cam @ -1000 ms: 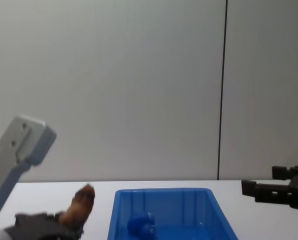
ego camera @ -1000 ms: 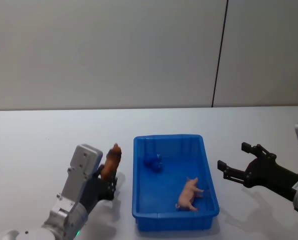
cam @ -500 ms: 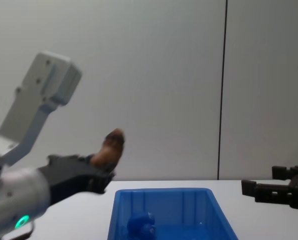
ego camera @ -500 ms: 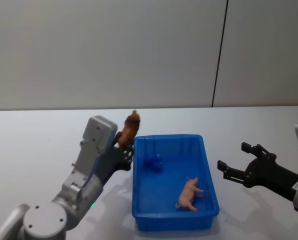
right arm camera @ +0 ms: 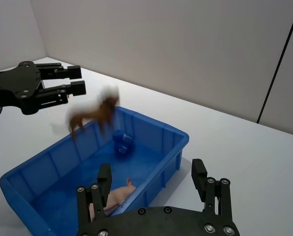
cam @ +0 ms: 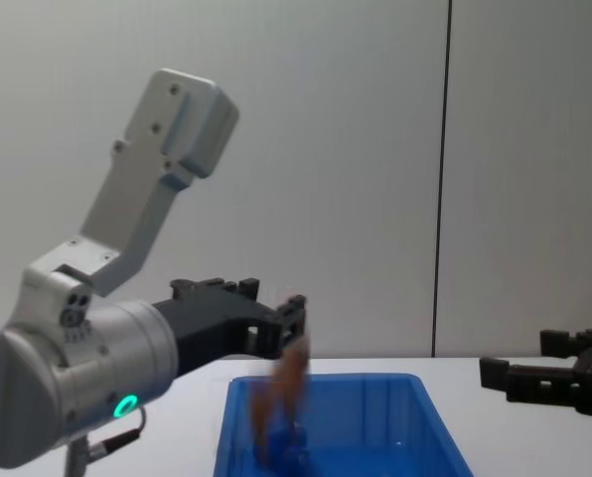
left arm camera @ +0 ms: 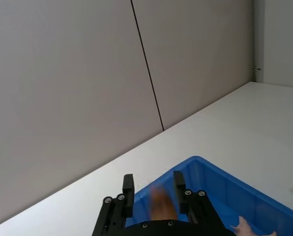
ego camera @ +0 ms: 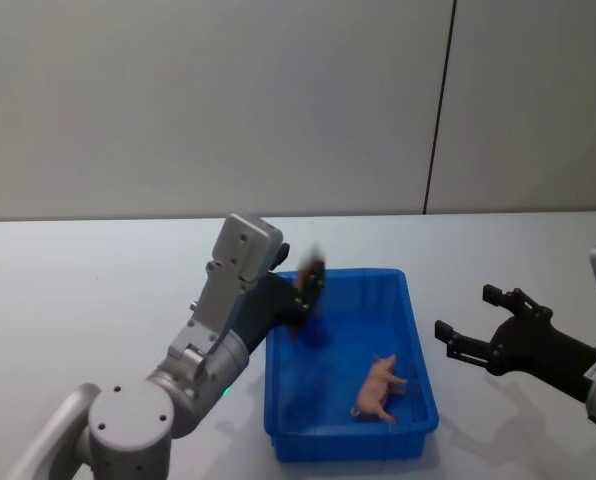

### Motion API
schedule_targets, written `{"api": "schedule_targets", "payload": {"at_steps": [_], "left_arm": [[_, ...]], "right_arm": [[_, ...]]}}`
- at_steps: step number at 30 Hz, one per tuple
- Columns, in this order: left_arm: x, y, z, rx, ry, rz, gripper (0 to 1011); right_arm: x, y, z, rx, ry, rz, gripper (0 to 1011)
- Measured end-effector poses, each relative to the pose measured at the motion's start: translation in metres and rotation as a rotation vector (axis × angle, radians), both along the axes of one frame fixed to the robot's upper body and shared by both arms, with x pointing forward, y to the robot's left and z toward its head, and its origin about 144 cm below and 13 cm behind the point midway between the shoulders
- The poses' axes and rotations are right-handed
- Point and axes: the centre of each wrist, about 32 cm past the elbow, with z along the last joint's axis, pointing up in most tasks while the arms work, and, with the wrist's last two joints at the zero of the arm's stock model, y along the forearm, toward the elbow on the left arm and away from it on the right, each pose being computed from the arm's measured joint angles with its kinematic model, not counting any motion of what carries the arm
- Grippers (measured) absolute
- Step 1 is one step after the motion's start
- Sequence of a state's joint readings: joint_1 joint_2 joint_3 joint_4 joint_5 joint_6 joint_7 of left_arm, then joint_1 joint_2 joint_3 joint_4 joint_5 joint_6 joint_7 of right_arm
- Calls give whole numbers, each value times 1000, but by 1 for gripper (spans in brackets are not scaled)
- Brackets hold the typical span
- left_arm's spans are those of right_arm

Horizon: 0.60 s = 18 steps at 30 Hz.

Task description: Pick up the two dolls from the table and place them into the box.

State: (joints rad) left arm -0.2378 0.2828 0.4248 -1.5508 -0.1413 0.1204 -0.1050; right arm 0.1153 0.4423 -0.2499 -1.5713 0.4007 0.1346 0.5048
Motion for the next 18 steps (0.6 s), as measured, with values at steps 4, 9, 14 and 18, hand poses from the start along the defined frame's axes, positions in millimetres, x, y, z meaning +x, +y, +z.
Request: {"api": "schedule_targets", "payload": {"at_steps": [4,9,14,18], "left_arm": [[2,-4,0,0,4,-13,581],[3,-8,0,1,5,-29,752],[4,-9,2,3,-10,-37,880],[5,-8,4,3,-30,-38,977]], "right_arm": [[0,0,0,0,0,0,1001],[0,0,0,0,0,0,1001],[0,0,0,0,0,0,1001],[0,0,0,0,0,0,1001]]}}
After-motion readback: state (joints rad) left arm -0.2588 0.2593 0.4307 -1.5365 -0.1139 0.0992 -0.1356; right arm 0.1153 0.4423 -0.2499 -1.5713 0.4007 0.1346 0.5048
